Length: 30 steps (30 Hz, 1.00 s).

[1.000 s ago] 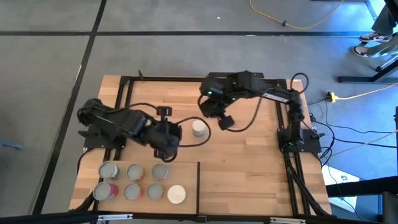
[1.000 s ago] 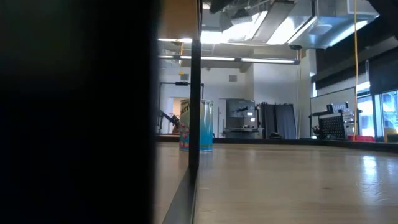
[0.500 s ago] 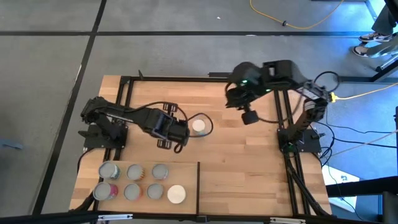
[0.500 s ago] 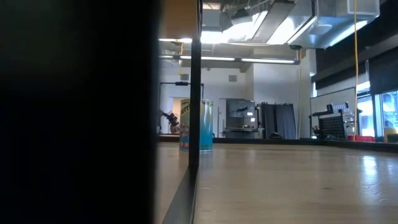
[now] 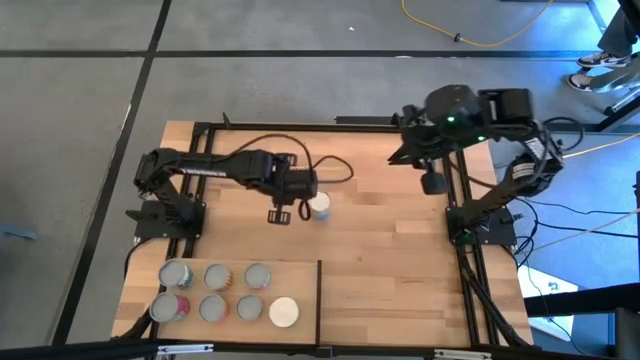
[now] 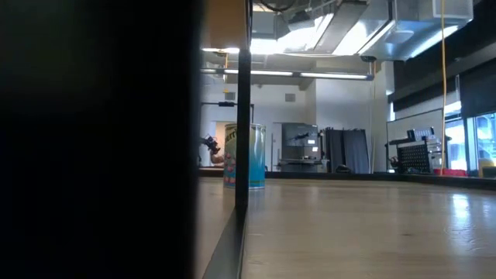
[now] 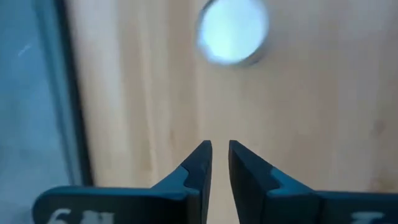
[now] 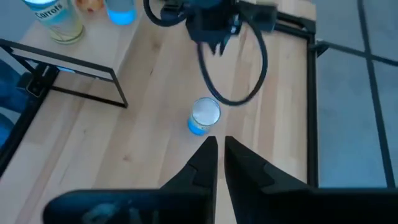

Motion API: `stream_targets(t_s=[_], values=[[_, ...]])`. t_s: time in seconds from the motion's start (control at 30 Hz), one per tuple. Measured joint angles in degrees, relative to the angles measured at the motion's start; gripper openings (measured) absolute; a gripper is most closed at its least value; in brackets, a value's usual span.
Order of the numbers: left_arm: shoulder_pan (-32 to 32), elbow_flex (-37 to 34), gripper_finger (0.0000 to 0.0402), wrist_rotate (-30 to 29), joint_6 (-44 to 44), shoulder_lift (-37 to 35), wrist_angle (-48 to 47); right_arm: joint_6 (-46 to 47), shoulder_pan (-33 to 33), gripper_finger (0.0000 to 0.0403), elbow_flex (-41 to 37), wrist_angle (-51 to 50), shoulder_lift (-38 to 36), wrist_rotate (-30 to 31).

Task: Pick and place cans onto a shelf
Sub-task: Put the canned cherries on the shelf

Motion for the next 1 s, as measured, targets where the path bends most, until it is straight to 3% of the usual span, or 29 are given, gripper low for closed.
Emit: stream_targets(t_s=[0.2,0.33,0.73,1.0], values=[[2.3,-3.1,0.0046,11.8,23.9,0.0,10.4,0.0,0.0,0.0032,0.0,0.0,-3.1,0.0],[2.4,-7.4,0.0048,13.8,32.2,0.0,15.2,0.2,0.0,0.0032,0.0,0.0,-4.9,0.0],[2.1,-20.5,0.0049,13.5,40.0,0.0,35.6,0.4,0.0,0.0032,0.0,0.0,-6.4,0.0],[2.1,-22.6,0.0050,13.4,42.2,0.0,37.9,1.4,0.0,0.0032,0.0,0.0,-6.4,0.0]])
